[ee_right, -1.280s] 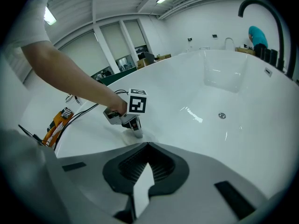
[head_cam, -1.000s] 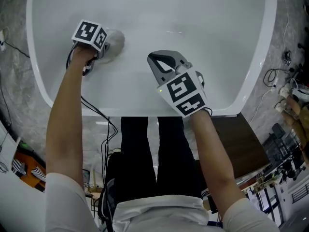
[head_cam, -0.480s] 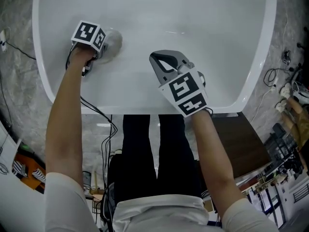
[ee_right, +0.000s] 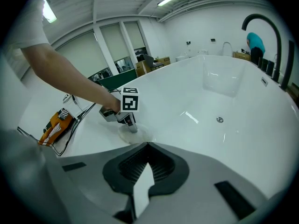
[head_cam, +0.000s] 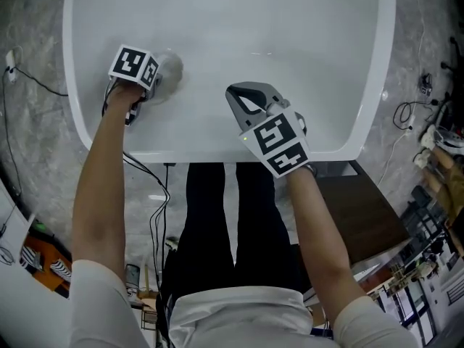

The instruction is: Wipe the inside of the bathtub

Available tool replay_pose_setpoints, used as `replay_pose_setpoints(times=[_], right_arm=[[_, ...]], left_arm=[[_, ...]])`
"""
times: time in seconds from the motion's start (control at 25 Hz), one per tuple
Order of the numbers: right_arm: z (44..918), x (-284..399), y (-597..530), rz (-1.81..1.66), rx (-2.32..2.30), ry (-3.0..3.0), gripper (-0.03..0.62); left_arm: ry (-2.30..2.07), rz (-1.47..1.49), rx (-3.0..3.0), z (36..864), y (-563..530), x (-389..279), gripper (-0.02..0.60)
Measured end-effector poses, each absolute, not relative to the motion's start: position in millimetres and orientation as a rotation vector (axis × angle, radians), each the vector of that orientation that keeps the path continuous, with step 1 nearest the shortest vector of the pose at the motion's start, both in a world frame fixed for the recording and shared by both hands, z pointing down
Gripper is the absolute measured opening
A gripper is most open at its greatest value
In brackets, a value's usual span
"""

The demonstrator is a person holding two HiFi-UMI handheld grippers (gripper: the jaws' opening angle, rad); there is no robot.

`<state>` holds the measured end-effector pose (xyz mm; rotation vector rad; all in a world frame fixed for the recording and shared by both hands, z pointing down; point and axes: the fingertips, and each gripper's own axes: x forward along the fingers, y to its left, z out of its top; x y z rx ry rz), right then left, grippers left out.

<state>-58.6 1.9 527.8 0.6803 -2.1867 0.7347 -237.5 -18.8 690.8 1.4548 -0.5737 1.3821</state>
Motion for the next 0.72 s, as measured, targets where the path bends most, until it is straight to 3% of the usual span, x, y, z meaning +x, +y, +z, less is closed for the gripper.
replay_pose_setpoints(times=[0.72], right_arm=[[428.5, -39.4, 16.3, 0.663, 0.74, -2.201, 0.018]], left_arm=[[-0.556, 1.33, 1.535, 575.7, 18.1, -221.2, 0.097]])
